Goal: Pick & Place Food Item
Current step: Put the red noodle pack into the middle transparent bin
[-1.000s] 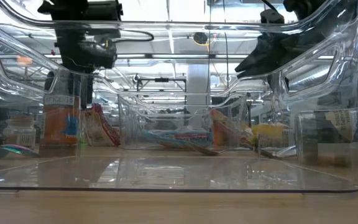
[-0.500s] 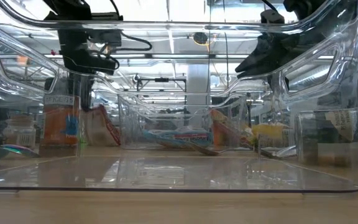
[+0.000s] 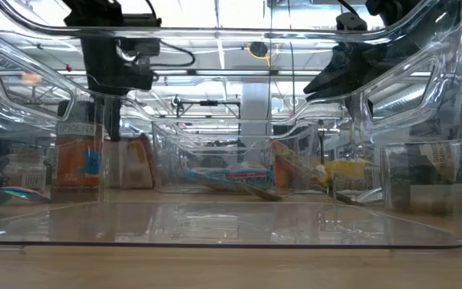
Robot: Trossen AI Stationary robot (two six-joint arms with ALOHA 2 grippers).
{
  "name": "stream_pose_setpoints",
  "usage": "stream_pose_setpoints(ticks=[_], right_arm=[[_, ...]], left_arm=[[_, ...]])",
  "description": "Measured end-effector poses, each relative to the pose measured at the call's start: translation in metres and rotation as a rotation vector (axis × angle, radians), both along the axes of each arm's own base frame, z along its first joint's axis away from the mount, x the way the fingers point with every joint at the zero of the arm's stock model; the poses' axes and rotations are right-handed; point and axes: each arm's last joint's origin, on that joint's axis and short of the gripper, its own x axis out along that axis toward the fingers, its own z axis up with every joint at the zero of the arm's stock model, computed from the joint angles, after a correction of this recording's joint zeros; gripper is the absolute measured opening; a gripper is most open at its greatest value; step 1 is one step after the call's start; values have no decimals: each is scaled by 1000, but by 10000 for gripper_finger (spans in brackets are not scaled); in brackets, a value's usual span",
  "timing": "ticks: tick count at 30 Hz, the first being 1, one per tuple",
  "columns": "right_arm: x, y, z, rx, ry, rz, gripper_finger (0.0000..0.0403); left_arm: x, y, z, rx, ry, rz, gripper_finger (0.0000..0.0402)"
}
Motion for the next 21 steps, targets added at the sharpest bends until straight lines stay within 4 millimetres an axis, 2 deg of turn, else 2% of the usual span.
stream_pose_setpoints(ticks=[6, 15, 18, 21], right_arm=[[0, -1, 0, -7, 0, -22, 75], [0, -1, 0, -10, 1, -18, 75], [0, -1, 0, -13, 2, -17, 75], [0, -1, 0, -13, 2, -16, 75]], left_arm=[[8, 1, 44, 40, -40, -61, 2], [5, 2, 135, 176, -139, -105, 1], [3, 2, 147, 191, -174, -105, 4], [4, 2, 147, 185, -175, -91, 19]])
